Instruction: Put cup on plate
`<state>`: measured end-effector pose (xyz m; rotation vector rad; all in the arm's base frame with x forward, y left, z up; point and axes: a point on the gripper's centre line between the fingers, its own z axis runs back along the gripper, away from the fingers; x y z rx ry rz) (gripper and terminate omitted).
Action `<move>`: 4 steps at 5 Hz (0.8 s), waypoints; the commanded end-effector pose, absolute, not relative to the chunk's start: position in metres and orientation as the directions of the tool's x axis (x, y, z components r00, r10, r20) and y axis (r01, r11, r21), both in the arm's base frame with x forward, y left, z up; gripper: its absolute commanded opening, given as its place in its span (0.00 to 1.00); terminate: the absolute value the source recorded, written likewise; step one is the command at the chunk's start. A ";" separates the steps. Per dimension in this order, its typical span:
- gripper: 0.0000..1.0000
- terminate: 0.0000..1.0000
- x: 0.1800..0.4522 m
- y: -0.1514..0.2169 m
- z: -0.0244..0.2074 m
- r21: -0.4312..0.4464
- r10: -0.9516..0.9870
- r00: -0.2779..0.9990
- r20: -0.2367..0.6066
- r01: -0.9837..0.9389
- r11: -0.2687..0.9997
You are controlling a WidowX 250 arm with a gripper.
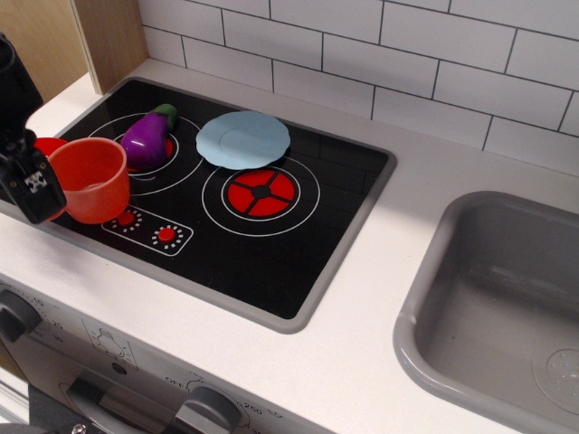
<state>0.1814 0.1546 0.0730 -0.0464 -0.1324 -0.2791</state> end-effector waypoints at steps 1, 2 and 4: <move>1.00 0.00 0.187 0.152 0.061 0.040 -0.298 0.943 0.151 0.295 0.955; 0.00 0.00 0.190 0.147 0.060 0.030 -0.264 0.952 0.157 0.263 0.964; 0.00 0.00 0.201 0.123 0.076 -0.008 -0.144 0.974 0.177 0.148 0.989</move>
